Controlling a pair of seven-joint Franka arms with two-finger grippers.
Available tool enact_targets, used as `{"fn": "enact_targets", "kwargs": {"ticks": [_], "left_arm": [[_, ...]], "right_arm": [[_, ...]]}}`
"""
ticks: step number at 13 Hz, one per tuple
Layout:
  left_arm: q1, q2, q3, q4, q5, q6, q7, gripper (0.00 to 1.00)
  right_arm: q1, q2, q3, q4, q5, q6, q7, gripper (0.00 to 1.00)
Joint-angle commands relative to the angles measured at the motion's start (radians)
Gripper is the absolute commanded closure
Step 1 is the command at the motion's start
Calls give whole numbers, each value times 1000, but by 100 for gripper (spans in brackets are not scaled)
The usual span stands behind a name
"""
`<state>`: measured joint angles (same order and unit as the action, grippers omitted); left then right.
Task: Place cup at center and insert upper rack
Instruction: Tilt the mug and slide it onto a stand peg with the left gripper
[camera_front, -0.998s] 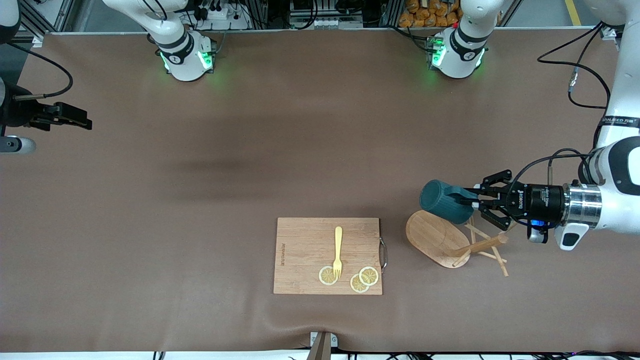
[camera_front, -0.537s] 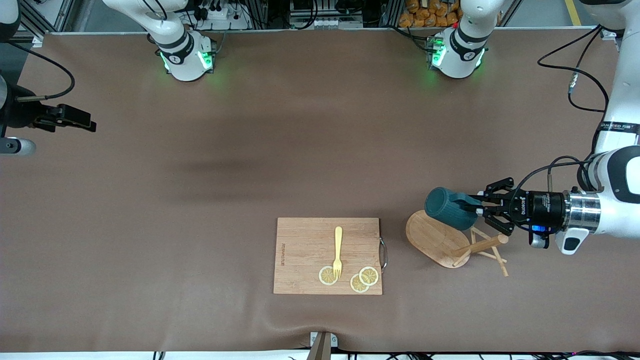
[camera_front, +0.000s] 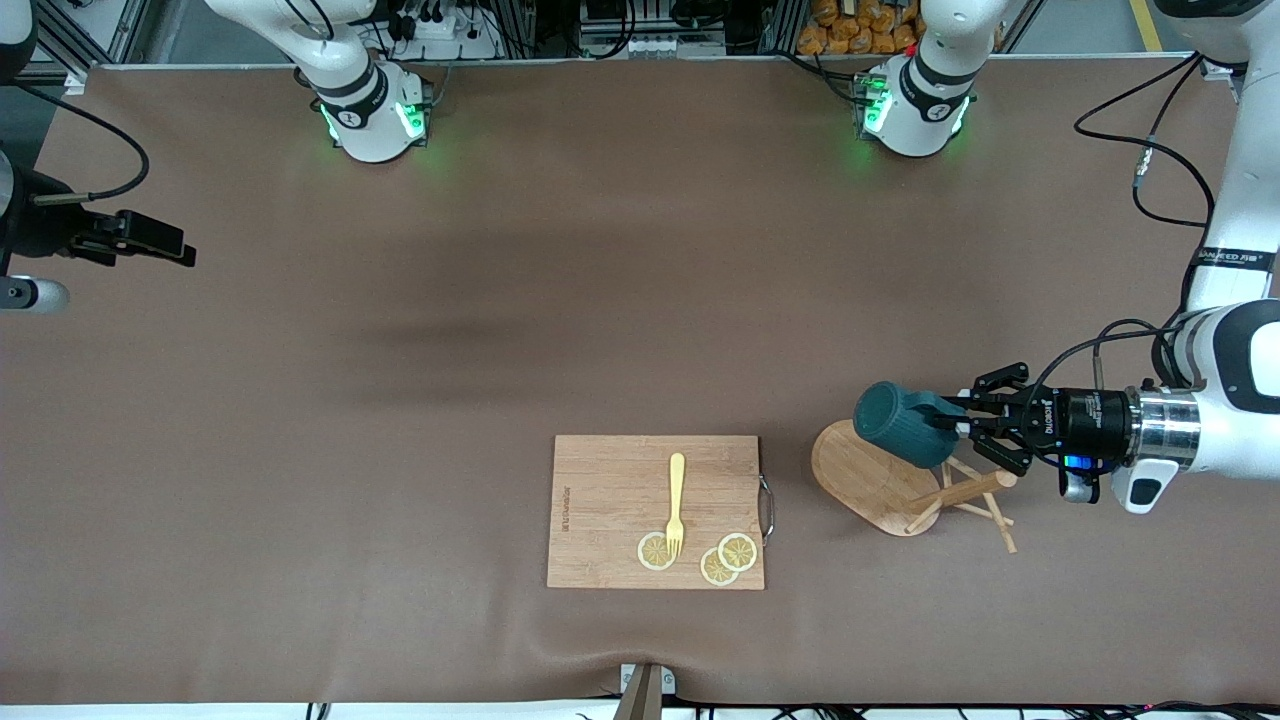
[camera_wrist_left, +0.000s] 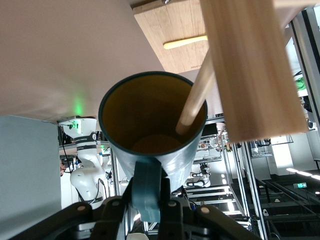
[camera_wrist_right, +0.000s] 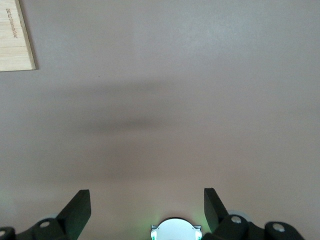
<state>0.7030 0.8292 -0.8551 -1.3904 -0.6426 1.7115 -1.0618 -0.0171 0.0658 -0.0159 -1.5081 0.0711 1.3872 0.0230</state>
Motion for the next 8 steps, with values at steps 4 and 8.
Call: {"fn": "enact_targets", "kwargs": {"ticks": [4,8], "left_arm": [[-5,14,13,10,-43,-13,63,100],[-4,24,16,14,-42,-13,77,100]], "right_arm": [[0,-3,1,12,-28,7,11,0],[0,-3,1,12,-28,4,8,0]]}}
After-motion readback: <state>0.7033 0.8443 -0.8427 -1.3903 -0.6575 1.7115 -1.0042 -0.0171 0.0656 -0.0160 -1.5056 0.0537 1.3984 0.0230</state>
